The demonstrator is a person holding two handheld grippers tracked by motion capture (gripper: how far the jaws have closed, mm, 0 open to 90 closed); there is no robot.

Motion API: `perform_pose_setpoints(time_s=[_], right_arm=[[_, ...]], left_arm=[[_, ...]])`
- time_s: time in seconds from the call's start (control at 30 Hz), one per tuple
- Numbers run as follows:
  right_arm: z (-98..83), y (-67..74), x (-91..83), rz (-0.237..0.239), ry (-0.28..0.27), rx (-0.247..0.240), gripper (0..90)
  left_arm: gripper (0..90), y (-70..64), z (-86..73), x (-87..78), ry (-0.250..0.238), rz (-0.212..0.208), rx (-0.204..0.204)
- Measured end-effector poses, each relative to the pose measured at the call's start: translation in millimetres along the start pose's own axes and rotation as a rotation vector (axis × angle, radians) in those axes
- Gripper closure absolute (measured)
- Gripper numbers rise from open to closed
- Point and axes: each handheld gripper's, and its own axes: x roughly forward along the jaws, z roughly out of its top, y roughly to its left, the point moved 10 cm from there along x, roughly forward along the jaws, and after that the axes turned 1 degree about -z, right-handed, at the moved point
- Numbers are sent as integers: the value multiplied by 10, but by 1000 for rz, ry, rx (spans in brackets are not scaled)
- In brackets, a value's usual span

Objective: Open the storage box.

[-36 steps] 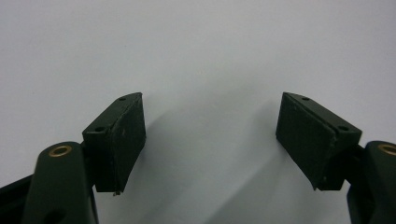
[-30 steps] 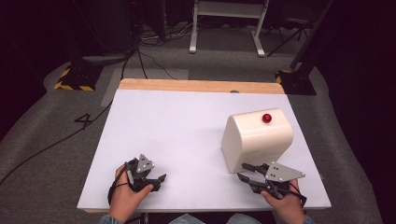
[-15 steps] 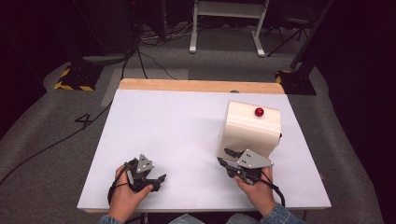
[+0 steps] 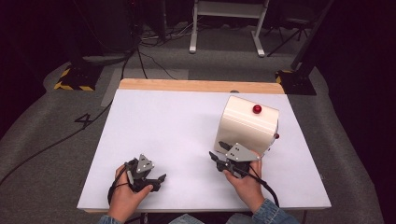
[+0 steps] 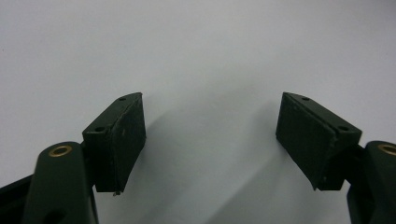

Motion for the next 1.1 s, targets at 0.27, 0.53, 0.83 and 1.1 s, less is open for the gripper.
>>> perform_pose_setpoints(time_s=[0.27, 0.53, 0.83, 1.1], right_arm=[[119, 108, -414, 140, -30, 16, 417], [467, -82, -1217, 212, -108, -8, 453], [777, -884, -1794, 108, -163, -26, 453], [563, -1927, -1672, -87, -109, 139, 420]], left_arm=[[244, 1, 3, 2, 1, -1, -3], [243, 3, 2, 2, 4, -3, -4], [243, 2, 2, 3, 2, -2, -3], [243, 5, 0, 2, 3, -2, -1]])
